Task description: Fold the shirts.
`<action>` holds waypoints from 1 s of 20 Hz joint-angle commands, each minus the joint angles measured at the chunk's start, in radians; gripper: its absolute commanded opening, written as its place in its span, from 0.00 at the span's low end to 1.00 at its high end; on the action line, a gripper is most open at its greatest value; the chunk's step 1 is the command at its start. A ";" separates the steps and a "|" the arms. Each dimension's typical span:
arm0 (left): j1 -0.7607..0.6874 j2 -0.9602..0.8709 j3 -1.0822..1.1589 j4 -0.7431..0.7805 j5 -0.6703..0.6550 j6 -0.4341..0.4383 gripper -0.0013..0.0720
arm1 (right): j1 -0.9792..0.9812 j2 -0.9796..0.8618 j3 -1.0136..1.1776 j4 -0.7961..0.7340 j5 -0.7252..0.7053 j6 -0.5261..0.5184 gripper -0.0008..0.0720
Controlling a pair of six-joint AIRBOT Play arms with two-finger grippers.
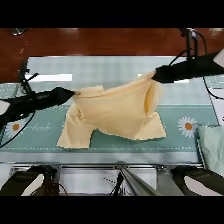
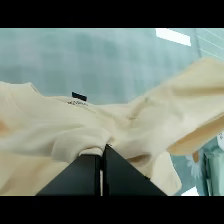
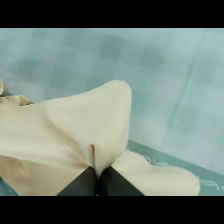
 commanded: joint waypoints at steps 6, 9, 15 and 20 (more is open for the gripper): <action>-0.111 -0.406 0.218 -0.018 0.027 0.063 0.98 | -0.072 -0.409 0.282 0.273 0.084 -0.029 0.88; 0.008 -0.408 0.348 0.163 -0.225 0.035 0.98 | -0.137 -0.381 0.315 0.117 0.242 -0.034 0.88; 0.359 -0.389 0.312 0.406 -0.483 -0.134 0.98 | -0.427 -0.099 0.052 0.021 0.245 -0.052 0.88; 0.377 -0.410 0.126 0.371 -0.393 -0.001 0.98 | -0.581 0.162 -0.509 0.194 0.148 -0.190 0.88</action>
